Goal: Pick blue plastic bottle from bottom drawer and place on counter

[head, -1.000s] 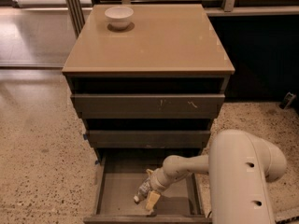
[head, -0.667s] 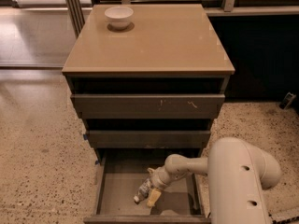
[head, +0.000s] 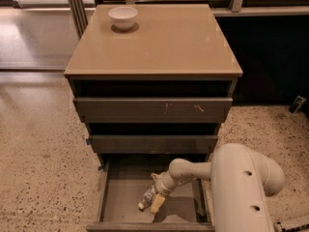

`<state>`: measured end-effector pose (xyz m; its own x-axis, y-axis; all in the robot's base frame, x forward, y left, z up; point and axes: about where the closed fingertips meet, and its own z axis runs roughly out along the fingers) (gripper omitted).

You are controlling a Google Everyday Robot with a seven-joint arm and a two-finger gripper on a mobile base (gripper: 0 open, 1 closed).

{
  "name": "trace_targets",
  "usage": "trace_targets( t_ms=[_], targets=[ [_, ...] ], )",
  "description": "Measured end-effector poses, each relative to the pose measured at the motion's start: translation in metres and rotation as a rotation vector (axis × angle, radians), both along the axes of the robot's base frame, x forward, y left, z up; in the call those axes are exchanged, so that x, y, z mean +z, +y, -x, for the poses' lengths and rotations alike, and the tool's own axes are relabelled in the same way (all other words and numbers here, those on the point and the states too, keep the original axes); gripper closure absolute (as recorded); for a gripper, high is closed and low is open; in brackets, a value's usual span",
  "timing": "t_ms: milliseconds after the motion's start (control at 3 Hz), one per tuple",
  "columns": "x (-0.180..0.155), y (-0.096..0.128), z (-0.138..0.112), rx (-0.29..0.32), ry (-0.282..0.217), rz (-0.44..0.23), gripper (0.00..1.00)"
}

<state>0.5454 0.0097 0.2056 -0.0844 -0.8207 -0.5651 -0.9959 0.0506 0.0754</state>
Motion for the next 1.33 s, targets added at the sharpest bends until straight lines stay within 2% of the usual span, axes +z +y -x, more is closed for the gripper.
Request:
trace_targets(
  t_ms=[667,1333],
  targets=[
    [-0.035,0.004,-0.016,0.029,0.040,0.016,0.00],
    [-0.061,-0.019,-0.012,-0.005,0.096,0.035,0.00]
  ],
)
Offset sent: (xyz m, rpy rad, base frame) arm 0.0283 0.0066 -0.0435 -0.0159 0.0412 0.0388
